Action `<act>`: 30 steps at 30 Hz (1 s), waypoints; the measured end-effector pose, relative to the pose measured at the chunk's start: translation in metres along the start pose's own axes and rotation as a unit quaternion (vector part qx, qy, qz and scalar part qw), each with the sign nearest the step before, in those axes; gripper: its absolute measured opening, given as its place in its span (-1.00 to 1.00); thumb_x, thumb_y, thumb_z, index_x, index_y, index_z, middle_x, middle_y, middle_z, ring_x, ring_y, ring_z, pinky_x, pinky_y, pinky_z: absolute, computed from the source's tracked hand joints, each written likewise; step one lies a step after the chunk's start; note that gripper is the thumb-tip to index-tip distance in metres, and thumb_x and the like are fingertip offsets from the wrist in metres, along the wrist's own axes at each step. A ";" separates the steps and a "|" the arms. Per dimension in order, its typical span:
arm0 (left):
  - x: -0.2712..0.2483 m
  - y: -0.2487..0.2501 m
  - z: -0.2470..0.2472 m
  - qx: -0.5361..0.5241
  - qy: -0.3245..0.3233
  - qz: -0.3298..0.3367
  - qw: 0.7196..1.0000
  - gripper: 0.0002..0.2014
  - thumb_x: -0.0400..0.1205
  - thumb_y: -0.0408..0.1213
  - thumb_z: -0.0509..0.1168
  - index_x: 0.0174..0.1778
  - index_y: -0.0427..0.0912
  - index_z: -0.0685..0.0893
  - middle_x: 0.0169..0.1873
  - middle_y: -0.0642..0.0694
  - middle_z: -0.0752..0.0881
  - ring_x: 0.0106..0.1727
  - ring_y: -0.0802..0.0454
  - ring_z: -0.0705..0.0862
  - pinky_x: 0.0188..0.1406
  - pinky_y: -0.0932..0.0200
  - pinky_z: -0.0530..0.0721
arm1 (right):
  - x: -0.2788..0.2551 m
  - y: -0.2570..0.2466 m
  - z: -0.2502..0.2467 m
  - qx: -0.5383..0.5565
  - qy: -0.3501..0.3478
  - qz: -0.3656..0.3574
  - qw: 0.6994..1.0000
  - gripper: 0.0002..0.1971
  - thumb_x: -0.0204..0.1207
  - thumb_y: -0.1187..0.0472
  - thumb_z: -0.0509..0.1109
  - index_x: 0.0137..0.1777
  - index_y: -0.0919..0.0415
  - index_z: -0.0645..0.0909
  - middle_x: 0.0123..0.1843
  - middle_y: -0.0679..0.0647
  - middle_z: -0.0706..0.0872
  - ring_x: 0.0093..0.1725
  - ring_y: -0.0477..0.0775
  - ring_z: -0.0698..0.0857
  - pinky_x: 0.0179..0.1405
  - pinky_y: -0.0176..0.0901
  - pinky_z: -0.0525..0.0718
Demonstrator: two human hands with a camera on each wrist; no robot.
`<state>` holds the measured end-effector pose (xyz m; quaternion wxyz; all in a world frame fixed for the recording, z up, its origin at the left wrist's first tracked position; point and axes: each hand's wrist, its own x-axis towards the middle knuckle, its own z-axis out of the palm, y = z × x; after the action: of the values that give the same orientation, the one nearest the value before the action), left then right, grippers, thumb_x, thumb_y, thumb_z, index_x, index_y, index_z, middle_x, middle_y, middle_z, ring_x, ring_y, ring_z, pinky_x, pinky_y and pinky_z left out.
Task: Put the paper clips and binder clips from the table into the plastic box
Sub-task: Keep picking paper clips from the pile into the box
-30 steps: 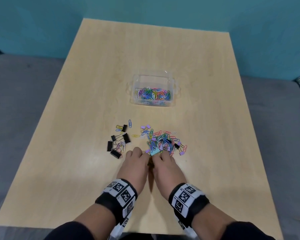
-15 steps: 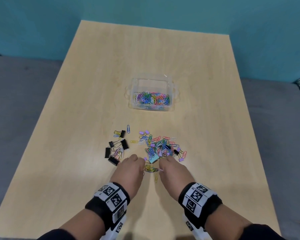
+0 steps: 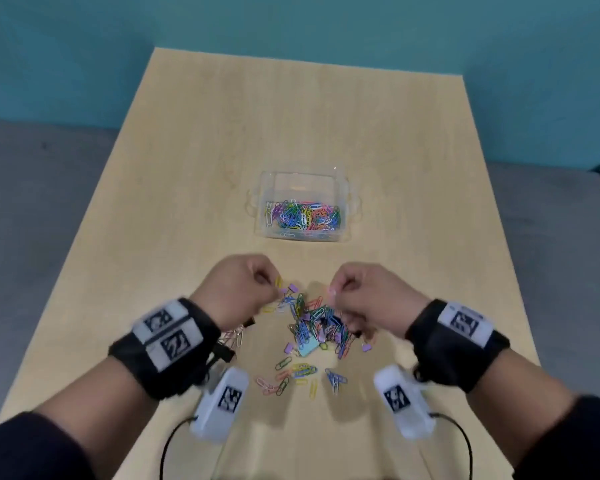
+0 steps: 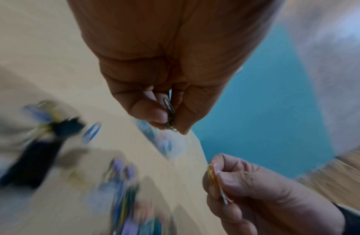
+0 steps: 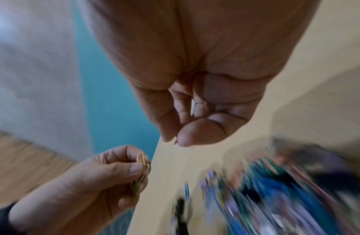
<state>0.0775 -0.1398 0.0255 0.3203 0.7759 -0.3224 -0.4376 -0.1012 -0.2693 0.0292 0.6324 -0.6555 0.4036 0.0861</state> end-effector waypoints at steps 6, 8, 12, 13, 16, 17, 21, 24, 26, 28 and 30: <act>0.088 0.048 -0.029 0.081 0.109 0.037 0.990 -0.85 0.40 -0.39 0.47 -0.40 -0.13 0.63 -0.48 -0.10 0.68 -0.44 -0.11 0.68 -0.24 -0.09 0.78 | 0.077 -0.051 -0.039 0.003 0.149 -0.033 0.988 -0.78 0.48 0.45 0.43 -0.26 0.22 0.47 -0.45 0.22 0.59 -0.51 0.09 0.58 -0.40 0.02 0.73; 0.102 0.057 -0.027 0.096 0.111 0.042 0.988 -0.88 0.39 -0.36 0.46 -0.38 -0.12 0.65 -0.42 -0.13 0.73 -0.33 -0.16 0.76 -0.21 -0.10 0.78 | 0.093 -0.061 -0.040 -0.041 0.169 -0.035 0.984 -0.79 0.46 0.41 0.45 -0.28 0.20 0.49 -0.42 0.21 0.63 -0.45 0.14 0.63 -0.24 0.17 0.79; 0.107 0.053 -0.029 0.089 0.106 0.057 0.989 -0.87 0.42 -0.22 0.47 -0.17 -0.13 0.71 -0.26 -0.12 0.76 -0.22 -0.15 0.77 -0.13 -0.03 0.75 | 0.097 -0.071 -0.037 -0.071 0.159 -0.050 0.983 -0.82 0.46 0.17 0.50 -0.16 0.24 0.58 -0.33 0.15 0.69 -0.33 0.19 0.75 -0.24 0.11 0.81; 0.104 0.045 -0.034 0.089 0.121 0.054 0.987 -0.86 0.45 -0.19 0.45 -0.13 -0.11 0.71 -0.23 -0.10 0.76 -0.20 -0.14 0.76 -0.10 -0.01 0.74 | 0.093 -0.068 -0.038 -0.098 0.168 -0.055 0.979 -0.78 0.44 0.09 0.50 -0.15 0.22 0.59 -0.31 0.13 0.70 -0.31 0.21 0.77 -0.25 0.13 0.80; 0.089 0.013 -0.053 0.181 0.158 0.015 0.971 -0.92 0.53 -0.21 0.34 -0.15 -0.12 0.69 -0.22 -0.09 0.74 -0.16 -0.12 0.72 -0.10 0.05 0.67 | 0.072 -0.045 -0.045 -0.250 0.179 -0.037 0.951 -0.79 0.50 0.02 0.38 -0.16 0.17 0.57 -0.25 0.15 0.74 -0.24 0.23 0.73 -0.13 0.14 0.74; 0.081 0.000 -0.057 0.224 0.149 -0.011 0.963 -0.92 0.54 -0.23 0.30 -0.16 -0.12 0.68 -0.22 -0.08 0.73 -0.15 -0.11 0.70 -0.12 0.08 0.64 | 0.064 -0.033 -0.046 -0.295 0.164 -0.008 0.941 -0.80 0.53 0.03 0.34 -0.15 0.17 0.56 -0.21 0.15 0.75 -0.21 0.22 0.72 -0.10 0.10 0.72; 0.051 -0.042 -0.049 0.326 0.051 -0.096 0.939 -0.91 0.57 -0.20 0.20 -0.19 -0.07 0.60 -0.25 -0.04 0.70 -0.21 -0.01 0.66 -0.13 0.04 0.70 | 0.034 0.015 -0.031 -0.388 0.085 0.102 0.912 -0.79 0.54 0.01 0.23 -0.06 0.15 0.45 -0.08 0.09 0.66 -0.16 0.09 0.63 -0.25 -0.07 0.58; 0.043 -0.057 -0.033 0.332 0.045 -0.087 0.938 -0.90 0.56 -0.20 0.21 -0.24 -0.08 0.57 -0.30 -0.06 0.67 -0.29 -0.01 0.65 -0.28 0.10 0.63 | 0.030 0.029 -0.011 -0.377 0.098 0.101 0.916 -0.73 0.53 -0.08 0.26 0.01 0.09 0.35 0.01 0.13 0.57 -0.12 0.16 0.60 -0.33 -0.09 0.44; 0.043 -0.060 -0.021 0.319 0.050 -0.067 0.944 -0.92 0.54 -0.23 0.22 -0.24 -0.09 0.58 -0.27 -0.08 0.66 -0.25 -0.06 0.63 -0.31 0.13 0.53 | 0.034 0.028 0.004 -0.370 0.097 0.087 0.920 -0.62 0.51 -0.16 0.31 0.09 0.11 0.37 0.07 0.14 0.49 -0.07 0.19 0.58 -0.20 -0.07 0.48; 0.044 -0.060 -0.012 0.309 0.050 -0.053 0.948 -0.93 0.52 -0.26 0.22 -0.21 -0.08 0.61 -0.22 -0.09 0.66 -0.17 -0.11 0.62 -0.25 0.13 0.50 | 0.040 0.023 0.020 -0.374 0.086 0.072 0.921 -0.52 0.46 -0.20 0.36 0.17 0.11 0.38 0.11 0.14 0.45 0.00 0.21 0.59 -0.09 -0.04 0.54; 0.044 -0.060 -0.007 0.304 0.049 -0.048 0.950 -0.92 0.51 -0.27 0.23 -0.18 -0.05 0.62 -0.19 -0.07 0.66 -0.14 -0.11 0.62 -0.20 0.13 0.53 | 0.047 0.017 0.035 -0.388 0.080 0.058 0.916 -0.47 0.40 -0.21 0.41 0.20 0.09 0.37 0.14 0.13 0.44 0.06 0.25 0.59 0.02 0.04 0.61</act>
<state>0.1155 -0.1372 -0.0394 0.0638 0.8715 -0.3865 -0.2949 -0.0669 -0.2554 -0.0194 0.2877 -0.8295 0.4250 0.2202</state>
